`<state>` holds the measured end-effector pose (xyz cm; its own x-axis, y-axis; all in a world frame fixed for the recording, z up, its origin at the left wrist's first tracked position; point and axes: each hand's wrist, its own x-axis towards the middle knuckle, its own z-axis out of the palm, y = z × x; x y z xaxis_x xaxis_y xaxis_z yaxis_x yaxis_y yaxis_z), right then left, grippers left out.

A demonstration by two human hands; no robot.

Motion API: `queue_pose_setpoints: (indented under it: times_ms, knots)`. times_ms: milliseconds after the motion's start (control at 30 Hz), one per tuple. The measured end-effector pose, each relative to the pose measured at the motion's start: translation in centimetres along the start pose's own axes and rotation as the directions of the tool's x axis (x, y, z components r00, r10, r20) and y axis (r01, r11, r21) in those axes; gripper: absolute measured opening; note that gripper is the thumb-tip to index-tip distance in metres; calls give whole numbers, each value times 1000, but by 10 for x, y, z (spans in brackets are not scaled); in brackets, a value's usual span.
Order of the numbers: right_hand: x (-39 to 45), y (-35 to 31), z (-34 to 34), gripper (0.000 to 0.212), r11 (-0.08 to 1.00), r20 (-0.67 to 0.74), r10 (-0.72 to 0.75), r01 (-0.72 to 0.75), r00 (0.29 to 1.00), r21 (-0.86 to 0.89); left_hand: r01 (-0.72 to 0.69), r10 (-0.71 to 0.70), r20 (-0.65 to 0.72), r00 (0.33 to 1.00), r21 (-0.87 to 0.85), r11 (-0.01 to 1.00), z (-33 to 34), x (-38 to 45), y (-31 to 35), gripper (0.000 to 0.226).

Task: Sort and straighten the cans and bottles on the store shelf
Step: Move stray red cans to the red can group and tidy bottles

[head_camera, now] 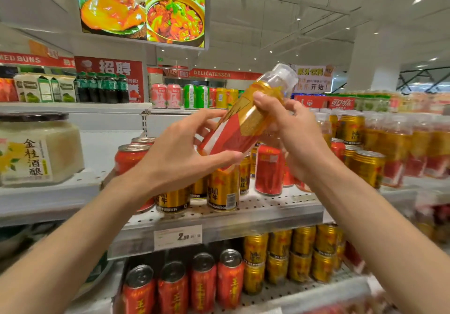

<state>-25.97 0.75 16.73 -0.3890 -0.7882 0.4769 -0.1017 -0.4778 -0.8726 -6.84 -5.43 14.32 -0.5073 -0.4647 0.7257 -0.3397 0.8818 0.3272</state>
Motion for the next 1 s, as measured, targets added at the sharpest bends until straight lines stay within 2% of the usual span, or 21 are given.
queue_pose_setpoints:
  times_ms: [200,300,433,567,733,867,1000]
  knots:
    - [-16,-2,-44,70,998,-4,-13,13,1000,58,-28,29,17,999,-44,999,27,0,32,81]
    - [-19,6,-84,68,999,9,-6,6,1000,31,-19,19,9,1000,-44,999,57,2,54,80]
    - [-15,21,-150,77,1000,25,10,-9,1000,-10,34,-33,8,999,-87,996,116,7,83,79]
    - [-4,38,-225,77,997,21,18,-16,1000,-74,69,-74,-41,996,-105,992,190,17,118,75]
    - [4,49,-308,65,995,37,52,-49,998,-88,123,-132,-47,990,-148,981,271,35,157,72]
    - [16,51,-359,65,990,-11,27,-28,1000,-139,138,-143,-17,990,-175,975,317,56,182,73]
    - [32,48,-396,64,974,-91,-44,23,995,-225,86,-86,10,996,-135,987,354,86,196,78]
